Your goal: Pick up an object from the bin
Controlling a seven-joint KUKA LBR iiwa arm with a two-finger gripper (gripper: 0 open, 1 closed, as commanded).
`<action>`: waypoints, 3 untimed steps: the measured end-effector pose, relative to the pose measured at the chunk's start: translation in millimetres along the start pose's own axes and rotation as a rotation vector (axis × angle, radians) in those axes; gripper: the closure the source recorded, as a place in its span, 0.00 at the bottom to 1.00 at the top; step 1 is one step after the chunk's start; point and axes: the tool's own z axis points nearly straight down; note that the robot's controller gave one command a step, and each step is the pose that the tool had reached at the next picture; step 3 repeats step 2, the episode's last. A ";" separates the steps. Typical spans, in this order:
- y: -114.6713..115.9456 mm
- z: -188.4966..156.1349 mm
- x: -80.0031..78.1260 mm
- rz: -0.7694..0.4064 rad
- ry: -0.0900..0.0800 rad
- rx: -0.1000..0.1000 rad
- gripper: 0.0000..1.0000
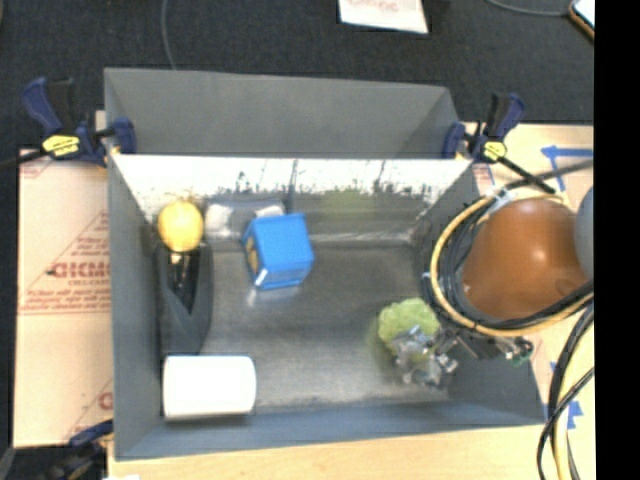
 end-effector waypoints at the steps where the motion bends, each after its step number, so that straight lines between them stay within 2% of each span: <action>1: -0.6 -22.9 -0.4 0.000 -0.001 0.001 1.00; 2: -1.1 -40.2 -0.7 0.002 -0.002 0.003 1.00; 3: -1.1 -40.2 -0.7 0.002 -0.002 0.003 1.00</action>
Offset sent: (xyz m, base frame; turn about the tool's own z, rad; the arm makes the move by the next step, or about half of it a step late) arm 0.0005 -0.0003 0.0574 0.0001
